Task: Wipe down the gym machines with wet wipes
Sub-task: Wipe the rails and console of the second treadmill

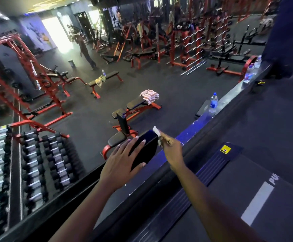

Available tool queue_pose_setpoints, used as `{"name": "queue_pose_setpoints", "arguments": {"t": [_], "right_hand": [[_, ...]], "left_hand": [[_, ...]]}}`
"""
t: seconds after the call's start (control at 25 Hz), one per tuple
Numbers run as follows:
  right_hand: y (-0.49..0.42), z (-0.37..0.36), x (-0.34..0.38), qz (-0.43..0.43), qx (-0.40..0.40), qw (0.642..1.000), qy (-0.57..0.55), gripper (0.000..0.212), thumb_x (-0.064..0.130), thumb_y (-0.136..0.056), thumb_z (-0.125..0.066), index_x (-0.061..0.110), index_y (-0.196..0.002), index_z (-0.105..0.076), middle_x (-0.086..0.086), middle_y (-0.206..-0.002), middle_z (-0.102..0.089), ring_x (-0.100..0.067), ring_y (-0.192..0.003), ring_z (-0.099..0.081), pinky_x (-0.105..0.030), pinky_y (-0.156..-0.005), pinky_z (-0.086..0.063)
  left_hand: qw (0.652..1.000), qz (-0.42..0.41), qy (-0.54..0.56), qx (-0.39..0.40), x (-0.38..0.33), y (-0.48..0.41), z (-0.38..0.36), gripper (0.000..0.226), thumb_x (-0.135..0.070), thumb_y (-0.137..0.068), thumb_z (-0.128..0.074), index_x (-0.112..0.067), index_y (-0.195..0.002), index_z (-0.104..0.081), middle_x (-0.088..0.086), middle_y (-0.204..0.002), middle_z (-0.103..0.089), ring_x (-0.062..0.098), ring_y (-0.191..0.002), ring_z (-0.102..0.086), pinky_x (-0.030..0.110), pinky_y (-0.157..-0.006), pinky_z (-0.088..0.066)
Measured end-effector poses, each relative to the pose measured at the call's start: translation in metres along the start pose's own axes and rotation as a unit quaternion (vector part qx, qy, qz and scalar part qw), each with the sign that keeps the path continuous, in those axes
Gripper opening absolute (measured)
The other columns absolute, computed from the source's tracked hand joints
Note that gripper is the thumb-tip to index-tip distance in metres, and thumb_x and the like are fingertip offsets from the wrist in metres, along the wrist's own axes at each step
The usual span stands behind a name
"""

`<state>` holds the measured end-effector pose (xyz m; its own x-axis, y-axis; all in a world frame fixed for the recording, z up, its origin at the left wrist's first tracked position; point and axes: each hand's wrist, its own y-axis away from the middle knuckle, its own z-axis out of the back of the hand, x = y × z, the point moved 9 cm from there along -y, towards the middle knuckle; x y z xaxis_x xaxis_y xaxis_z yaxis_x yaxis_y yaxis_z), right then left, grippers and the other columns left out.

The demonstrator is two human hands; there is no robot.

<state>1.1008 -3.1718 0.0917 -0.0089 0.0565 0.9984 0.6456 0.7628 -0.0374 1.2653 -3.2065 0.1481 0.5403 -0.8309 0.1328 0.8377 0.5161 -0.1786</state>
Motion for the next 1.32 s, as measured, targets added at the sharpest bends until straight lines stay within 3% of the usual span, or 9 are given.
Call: {"name": "queue_pose_setpoints", "arguments": {"t": [0.08,0.2,0.4,0.56,0.64,0.76,0.92,1.04,1.32], "right_hand": [[-0.001,-0.007,-0.018,-0.028,0.022,0.998,-0.051,0.039,-0.007,-0.091,-0.049,0.017,-0.120,-0.059,0.004,-0.084,-0.067,0.005,-0.069,-0.051,-0.020,-0.074,-0.044],[0.001,-0.018,-0.040,-0.068,0.044,0.991,-0.106,0.033,-0.002,-0.092,-0.051,0.007,-0.123,-0.060,-0.023,-0.113,-0.063,-0.017,-0.087,-0.057,-0.035,-0.087,-0.046],[0.023,-0.027,-0.071,-0.147,0.067,0.980,-0.113,0.032,0.002,-0.094,-0.050,0.011,-0.122,-0.059,-0.028,-0.106,-0.064,-0.036,-0.099,-0.062,-0.049,-0.096,-0.042],[0.007,-0.005,-0.040,-0.072,0.045,0.992,-0.091,0.031,0.005,-0.093,-0.053,0.012,-0.122,-0.060,-0.006,-0.110,-0.068,-0.013,-0.098,-0.065,-0.031,-0.091,-0.049],[-0.008,-0.002,-0.020,-0.026,0.049,0.997,-0.059,0.034,0.001,-0.092,-0.053,0.014,-0.121,-0.061,-0.012,-0.110,-0.068,-0.015,-0.090,-0.064,-0.028,-0.086,-0.050],[0.001,-0.015,-0.030,-0.066,0.076,0.989,-0.109,0.033,0.004,-0.093,-0.051,0.011,-0.125,-0.056,-0.026,-0.114,-0.061,-0.028,-0.090,-0.062,-0.025,-0.086,-0.050],[0.022,-0.031,-0.070,-0.175,0.059,0.969,-0.164,0.032,0.003,-0.094,-0.050,0.007,-0.124,-0.058,-0.027,-0.111,-0.061,-0.031,-0.103,-0.062,-0.046,-0.097,-0.044],[0.041,-0.040,-0.082,-0.218,0.072,0.955,-0.189,0.030,-0.002,-0.093,-0.049,0.005,-0.120,-0.059,-0.011,-0.093,-0.067,-0.019,-0.090,-0.059,-0.036,-0.088,-0.050],[0.055,0.011,-0.053,-0.232,0.059,0.967,-0.091,0.033,-0.005,-0.094,-0.041,0.000,-0.124,-0.055,-0.016,-0.114,-0.061,-0.021,-0.099,-0.058,-0.027,-0.083,-0.051]], "left_hand": [[1.000,0.000,-0.004,0.001,-0.001,0.000,-0.001,0.067,-0.059,-0.092,-0.031,-0.024,-0.148,-0.030,0.003,-0.151,-0.036,0.024,-0.132,-0.044,0.039,-0.106,-0.036],[1.000,-0.001,-0.009,0.004,-0.001,0.001,0.000,0.069,-0.060,-0.092,-0.031,-0.024,-0.150,-0.025,0.003,-0.154,-0.031,0.023,-0.135,-0.039,0.039,-0.108,-0.033],[1.000,-0.001,-0.019,0.011,-0.001,0.002,0.000,0.069,-0.060,-0.093,-0.029,-0.024,-0.151,-0.021,0.003,-0.155,-0.027,0.023,-0.137,-0.036,0.037,-0.111,-0.030],[1.000,0.001,-0.019,0.006,-0.001,0.002,-0.001,0.068,-0.060,-0.093,-0.029,-0.024,-0.151,-0.023,0.002,-0.155,-0.027,0.022,-0.137,-0.036,0.037,-0.111,-0.031],[1.000,0.008,-0.019,0.003,0.000,0.001,-0.001,0.068,-0.060,-0.093,-0.029,-0.025,-0.151,-0.023,0.001,-0.155,-0.027,0.022,-0.136,-0.036,0.038,-0.110,-0.033],[1.000,0.015,-0.022,-0.003,0.000,0.001,-0.001,0.068,-0.060,-0.093,-0.028,-0.025,-0.151,-0.024,0.001,-0.155,-0.028,0.023,-0.136,-0.038,0.039,-0.109,-0.034],[1.000,0.009,-0.019,-0.001,-0.001,0.001,-0.002,0.068,-0.060,-0.093,-0.028,-0.025,-0.151,-0.022,0.003,-0.155,-0.028,0.024,-0.135,-0.037,0.040,-0.109,-0.034],[1.000,0.005,-0.009,0.000,-0.001,0.001,-0.003,0.068,-0.060,-0.092,-0.029,-0.025,-0.151,-0.023,0.004,-0.155,-0.029,0.025,-0.135,-0.038,0.041,-0.109,-0.035],[0.999,0.013,0.045,0.018,-0.003,0.003,0.007,0.069,-0.058,-0.088,-0.031,-0.023,-0.148,-0.032,0.005,-0.152,-0.034,0.027,-0.134,-0.040,0.042,-0.109,-0.033]]}}
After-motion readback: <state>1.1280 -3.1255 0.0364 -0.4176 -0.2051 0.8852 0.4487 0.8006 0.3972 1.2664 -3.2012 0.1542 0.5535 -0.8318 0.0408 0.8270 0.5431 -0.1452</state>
